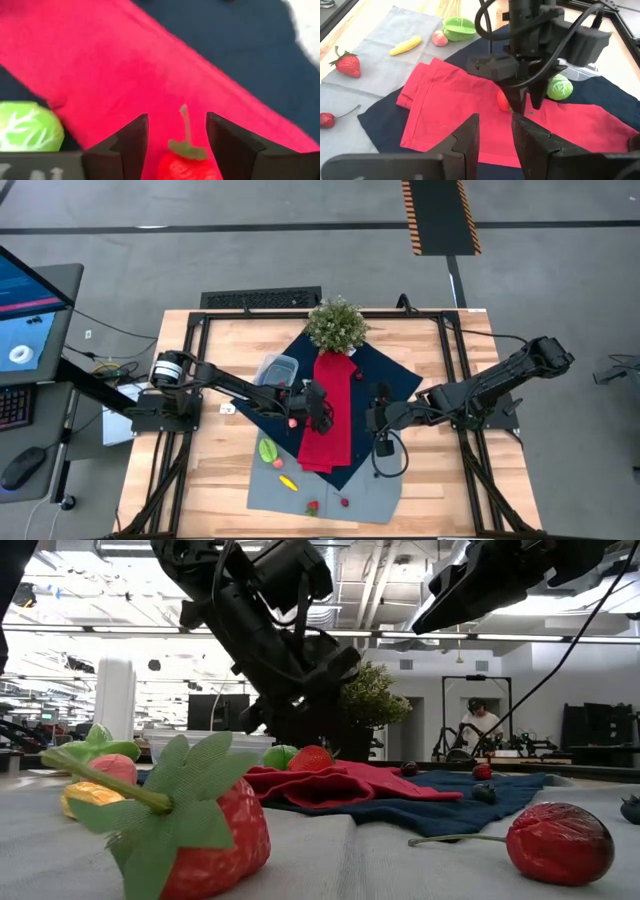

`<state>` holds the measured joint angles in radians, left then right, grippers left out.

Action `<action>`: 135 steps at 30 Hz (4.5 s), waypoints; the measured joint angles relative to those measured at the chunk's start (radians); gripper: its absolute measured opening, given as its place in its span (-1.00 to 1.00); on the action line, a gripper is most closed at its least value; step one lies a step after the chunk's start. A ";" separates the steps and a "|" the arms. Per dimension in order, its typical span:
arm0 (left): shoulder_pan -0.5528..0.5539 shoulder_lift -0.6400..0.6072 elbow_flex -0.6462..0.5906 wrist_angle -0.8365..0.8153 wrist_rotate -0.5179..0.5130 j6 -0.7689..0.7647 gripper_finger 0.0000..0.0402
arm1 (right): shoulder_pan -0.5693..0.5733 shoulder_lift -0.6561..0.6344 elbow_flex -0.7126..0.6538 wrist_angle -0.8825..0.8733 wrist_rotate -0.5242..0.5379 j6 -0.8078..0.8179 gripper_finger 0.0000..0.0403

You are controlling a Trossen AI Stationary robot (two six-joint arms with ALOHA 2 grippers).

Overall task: Pick and placing Produce into tupperware
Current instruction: Put the top red strawberry into the transparent bin

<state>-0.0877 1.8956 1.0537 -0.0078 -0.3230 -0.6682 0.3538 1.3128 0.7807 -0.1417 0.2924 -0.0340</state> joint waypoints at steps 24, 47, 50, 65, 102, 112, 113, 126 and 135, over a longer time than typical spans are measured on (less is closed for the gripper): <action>-0.007 -0.008 0.000 0.096 -0.083 0.234 -1.00 | 0.000 0.000 0.000 -0.002 0.000 0.000 -0.31; -0.208 -0.281 -0.037 -0.132 -0.597 0.297 -1.00 | 0.000 0.000 0.000 -0.016 0.000 0.009 -0.31; -0.231 -0.348 -0.111 -0.059 -0.592 0.322 -1.00 | 0.000 0.000 0.000 -0.016 0.000 0.009 -0.31; -0.230 -0.828 -0.706 0.642 -0.478 0.535 -1.00 | -0.001 0.000 0.000 -0.004 0.000 0.008 -0.31; 0.144 -0.879 -0.764 0.249 -0.219 0.055 -1.00 | -0.002 0.000 0.000 0.015 0.001 -0.001 -0.31; 0.149 -0.879 -0.764 0.211 -0.185 0.019 -1.00 | -0.003 0.000 0.000 0.015 0.001 -0.003 -0.31; 0.149 -0.879 -0.764 0.206 -0.180 0.015 -1.00 | -0.003 0.000 0.000 0.015 0.001 -0.003 -0.31; 0.149 -0.879 -0.764 0.189 -0.144 -0.009 -1.00 | -0.003 0.000 0.000 0.015 0.001 -0.003 -0.31; 0.149 -0.879 -0.764 0.189 -0.142 -0.018 -0.97 | -0.003 0.000 0.000 0.015 0.001 -0.003 -0.31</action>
<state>0.0608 1.0168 0.2897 0.1814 -0.4648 -0.6857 0.3511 1.3132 0.7811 -0.1265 0.2932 -0.0368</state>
